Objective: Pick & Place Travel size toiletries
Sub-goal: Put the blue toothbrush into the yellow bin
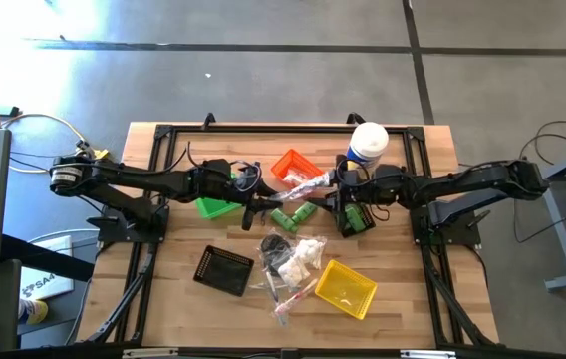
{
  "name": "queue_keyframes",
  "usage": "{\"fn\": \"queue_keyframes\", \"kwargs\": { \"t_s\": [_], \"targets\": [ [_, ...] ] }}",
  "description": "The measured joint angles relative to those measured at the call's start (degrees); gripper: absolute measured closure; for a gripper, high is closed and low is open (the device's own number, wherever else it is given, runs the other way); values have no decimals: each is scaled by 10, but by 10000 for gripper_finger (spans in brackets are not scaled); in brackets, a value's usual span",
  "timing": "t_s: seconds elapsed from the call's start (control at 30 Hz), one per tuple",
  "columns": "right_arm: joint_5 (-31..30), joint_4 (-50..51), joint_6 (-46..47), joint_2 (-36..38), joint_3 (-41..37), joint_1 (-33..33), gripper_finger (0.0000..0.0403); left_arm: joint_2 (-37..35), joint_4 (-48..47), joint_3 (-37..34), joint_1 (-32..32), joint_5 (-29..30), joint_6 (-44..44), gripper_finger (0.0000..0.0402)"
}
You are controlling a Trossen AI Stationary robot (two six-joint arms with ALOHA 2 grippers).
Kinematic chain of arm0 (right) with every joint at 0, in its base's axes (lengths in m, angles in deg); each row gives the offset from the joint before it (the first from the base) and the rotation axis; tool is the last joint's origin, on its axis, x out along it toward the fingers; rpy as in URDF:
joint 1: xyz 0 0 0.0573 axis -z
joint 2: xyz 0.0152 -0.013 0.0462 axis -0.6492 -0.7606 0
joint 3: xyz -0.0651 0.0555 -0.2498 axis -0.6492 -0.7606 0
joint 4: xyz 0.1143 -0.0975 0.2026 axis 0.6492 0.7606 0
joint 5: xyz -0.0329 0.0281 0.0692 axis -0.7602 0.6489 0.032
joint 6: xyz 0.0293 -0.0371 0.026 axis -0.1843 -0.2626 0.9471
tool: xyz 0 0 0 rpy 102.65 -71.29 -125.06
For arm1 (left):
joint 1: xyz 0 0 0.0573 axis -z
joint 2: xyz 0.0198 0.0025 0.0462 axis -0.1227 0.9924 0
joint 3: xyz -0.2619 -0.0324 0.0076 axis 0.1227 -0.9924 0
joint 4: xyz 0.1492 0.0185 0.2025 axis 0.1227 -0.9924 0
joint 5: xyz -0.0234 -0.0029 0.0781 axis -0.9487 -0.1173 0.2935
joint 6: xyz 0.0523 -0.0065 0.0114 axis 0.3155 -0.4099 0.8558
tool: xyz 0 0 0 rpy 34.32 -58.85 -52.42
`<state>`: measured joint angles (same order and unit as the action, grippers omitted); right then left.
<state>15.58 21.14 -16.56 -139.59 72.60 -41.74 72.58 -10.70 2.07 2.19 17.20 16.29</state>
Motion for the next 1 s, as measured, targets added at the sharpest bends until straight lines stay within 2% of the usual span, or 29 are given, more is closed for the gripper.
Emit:
{"fn": "queue_keyframes", "kwargs": {
  "t_s": [0.33,0.5,0.73,1.0],
  "targets": [
    [-1,-19,0,-31,0,3,148,0,13,0,0,-1,0,316],
    [-3,-36,0,-31,0,3,138,0,13,0,0,-1,0,316],
    [-2,-63,-1,-31,0,3,172,0,13,0,0,-3,0,316],
    [-2,-63,-1,-31,0,3,254,0,13,0,0,-3,0,316]
  ]
}}
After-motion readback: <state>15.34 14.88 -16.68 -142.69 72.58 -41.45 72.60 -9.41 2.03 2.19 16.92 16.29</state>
